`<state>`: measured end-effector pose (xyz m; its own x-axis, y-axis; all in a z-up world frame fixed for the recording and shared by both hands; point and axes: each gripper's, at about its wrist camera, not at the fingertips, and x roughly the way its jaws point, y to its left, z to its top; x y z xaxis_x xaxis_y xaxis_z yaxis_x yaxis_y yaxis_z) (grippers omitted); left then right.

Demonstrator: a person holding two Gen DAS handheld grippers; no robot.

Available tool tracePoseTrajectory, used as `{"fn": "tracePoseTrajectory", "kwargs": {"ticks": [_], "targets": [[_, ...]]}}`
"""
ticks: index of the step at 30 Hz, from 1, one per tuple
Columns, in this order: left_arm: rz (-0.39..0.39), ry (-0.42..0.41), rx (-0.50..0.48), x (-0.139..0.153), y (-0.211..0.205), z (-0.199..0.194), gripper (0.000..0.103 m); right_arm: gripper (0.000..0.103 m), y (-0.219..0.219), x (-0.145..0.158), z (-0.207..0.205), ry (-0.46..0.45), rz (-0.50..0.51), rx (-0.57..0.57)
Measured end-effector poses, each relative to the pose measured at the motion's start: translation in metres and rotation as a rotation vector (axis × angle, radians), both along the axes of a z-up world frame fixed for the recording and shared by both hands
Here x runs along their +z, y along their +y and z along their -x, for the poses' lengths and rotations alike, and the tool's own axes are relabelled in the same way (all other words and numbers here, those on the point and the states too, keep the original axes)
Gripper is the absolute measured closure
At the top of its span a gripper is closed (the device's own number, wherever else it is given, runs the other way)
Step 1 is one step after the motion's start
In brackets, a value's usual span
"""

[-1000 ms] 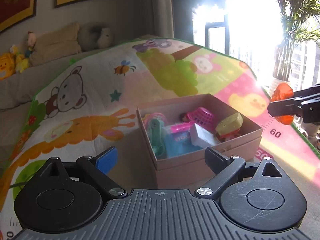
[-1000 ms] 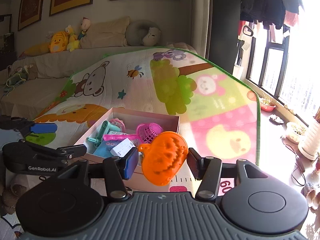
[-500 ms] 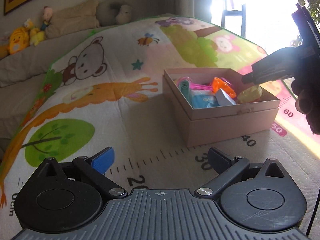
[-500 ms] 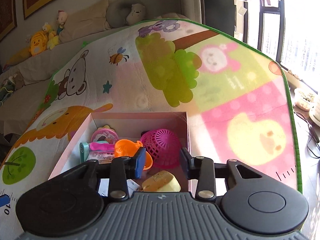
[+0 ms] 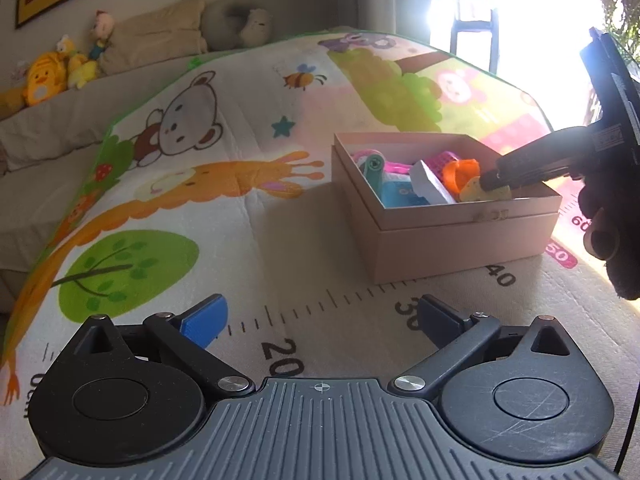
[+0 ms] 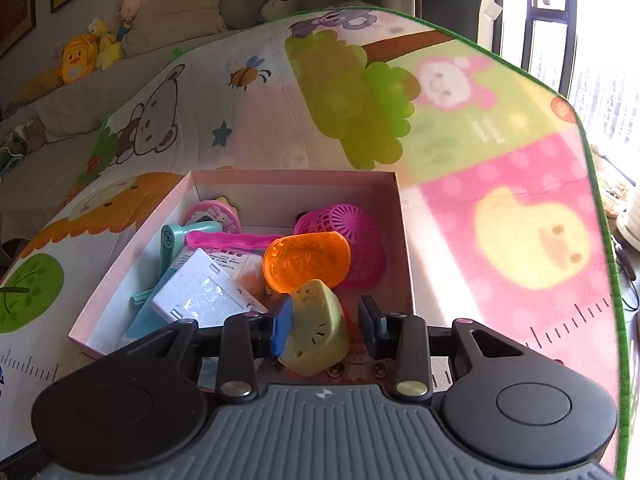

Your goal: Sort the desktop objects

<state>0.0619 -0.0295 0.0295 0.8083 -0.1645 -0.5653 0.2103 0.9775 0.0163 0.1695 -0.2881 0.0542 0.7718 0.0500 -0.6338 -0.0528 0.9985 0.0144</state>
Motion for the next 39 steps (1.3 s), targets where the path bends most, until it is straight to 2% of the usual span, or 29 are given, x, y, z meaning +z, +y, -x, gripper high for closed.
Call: {"fn": "tracePoseTrajectory", "kwargs": {"ticks": [3,5,8,10,11,12,14,16,17,23,29,31,34,36,37,39], "targets": [[0.005,0.012,0.019,0.000,-0.001,-0.002,0.000,0.067,-0.002,0.009,0.012,-0.007,-0.033,0.058],[0.014,0.018,0.014,0.002,-0.003,-0.002,0.000,0.065,0.006,0.011,0.011,0.005,0.005,0.097],[0.006,0.012,-0.007,0.005,-0.007,0.002,0.000,0.053,0.016,0.005,-0.005,0.075,0.064,0.113],[-0.004,0.009,-0.008,0.007,-0.009,0.004,0.000,0.053,0.017,-0.003,-0.019,0.122,0.076,0.110],[-0.010,0.008,-0.006,0.008,-0.009,0.005,0.000,0.054,0.017,-0.007,-0.024,0.139,0.076,0.108],[-0.014,0.007,-0.004,0.009,-0.008,0.005,0.000,0.061,0.017,-0.007,-0.026,0.144,0.074,0.115],[-0.020,0.006,0.000,0.010,-0.007,0.006,0.000,0.061,0.022,-0.003,-0.023,0.132,0.084,0.127],[-0.020,0.008,0.007,0.010,-0.006,0.004,0.000,0.072,0.024,0.007,-0.014,0.086,0.086,0.138],[-0.018,0.012,0.009,0.010,-0.006,0.004,0.000,0.083,0.023,0.013,-0.011,0.073,0.073,0.143],[-0.009,0.030,-0.006,0.007,-0.008,0.004,0.000,0.085,0.007,0.060,-0.009,-0.046,-0.034,0.112],[-0.029,0.046,0.007,0.000,-0.008,0.003,0.000,0.083,-0.013,0.058,-0.014,-0.054,-0.085,0.051],[-0.041,0.053,0.016,-0.003,-0.007,0.002,0.000,0.078,-0.017,0.054,-0.002,-0.073,-0.075,0.025],[-0.048,0.068,0.028,-0.008,-0.005,0.001,0.000,0.061,-0.013,0.051,0.029,-0.130,-0.035,0.037],[-0.041,0.073,0.030,-0.010,-0.004,0.001,0.000,0.042,-0.006,0.048,0.056,-0.165,-0.006,0.064],[-0.039,0.077,0.033,-0.012,-0.004,0.003,0.000,0.037,-0.002,0.045,0.071,-0.176,0.005,0.079],[-0.037,0.078,0.037,-0.014,-0.004,0.005,0.000,0.022,0.009,0.033,0.099,-0.170,0.012,0.115]]}}
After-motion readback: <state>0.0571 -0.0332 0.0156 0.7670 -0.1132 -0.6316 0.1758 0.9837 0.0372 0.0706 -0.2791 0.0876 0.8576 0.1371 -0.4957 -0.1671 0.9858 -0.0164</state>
